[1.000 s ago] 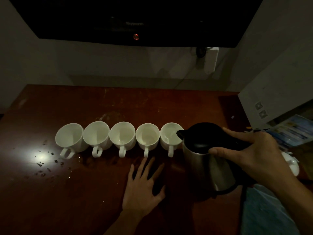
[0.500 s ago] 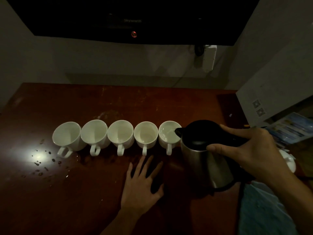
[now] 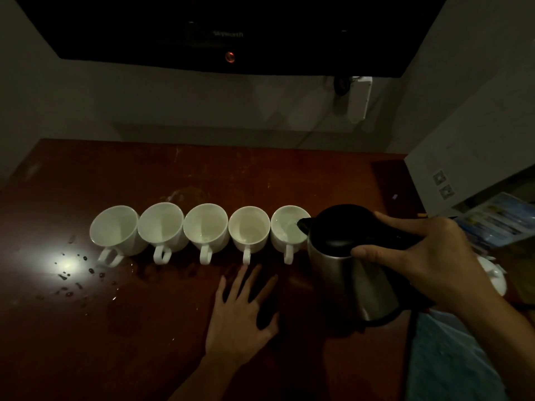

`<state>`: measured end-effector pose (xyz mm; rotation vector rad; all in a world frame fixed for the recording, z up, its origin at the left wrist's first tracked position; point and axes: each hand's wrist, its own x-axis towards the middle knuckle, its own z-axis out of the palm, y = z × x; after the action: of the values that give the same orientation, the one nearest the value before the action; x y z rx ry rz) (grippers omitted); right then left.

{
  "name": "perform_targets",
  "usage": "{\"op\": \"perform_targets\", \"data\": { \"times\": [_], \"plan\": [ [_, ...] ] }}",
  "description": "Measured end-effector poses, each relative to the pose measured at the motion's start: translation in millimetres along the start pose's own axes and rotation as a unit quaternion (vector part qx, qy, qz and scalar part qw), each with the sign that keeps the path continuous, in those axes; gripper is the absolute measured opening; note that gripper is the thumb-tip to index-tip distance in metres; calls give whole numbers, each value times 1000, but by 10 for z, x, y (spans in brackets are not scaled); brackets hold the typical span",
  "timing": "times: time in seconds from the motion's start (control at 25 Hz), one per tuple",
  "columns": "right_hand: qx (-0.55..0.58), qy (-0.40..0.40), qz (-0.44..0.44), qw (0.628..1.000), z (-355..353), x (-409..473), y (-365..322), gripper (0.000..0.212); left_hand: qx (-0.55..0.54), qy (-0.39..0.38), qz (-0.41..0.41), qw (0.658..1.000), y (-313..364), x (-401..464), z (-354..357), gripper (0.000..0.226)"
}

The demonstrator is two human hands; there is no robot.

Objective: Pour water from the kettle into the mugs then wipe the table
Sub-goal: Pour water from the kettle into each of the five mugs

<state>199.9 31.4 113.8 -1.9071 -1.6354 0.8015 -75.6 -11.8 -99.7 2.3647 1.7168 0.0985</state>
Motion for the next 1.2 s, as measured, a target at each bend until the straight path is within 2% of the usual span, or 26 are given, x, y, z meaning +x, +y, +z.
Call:
{"op": "perform_targets", "data": {
  "times": [1.2],
  "plan": [
    [-2,-1,-1,1000,-2,35,23,97,-13,4,-1,1000,1,-2,-14,74]
  ]
}}
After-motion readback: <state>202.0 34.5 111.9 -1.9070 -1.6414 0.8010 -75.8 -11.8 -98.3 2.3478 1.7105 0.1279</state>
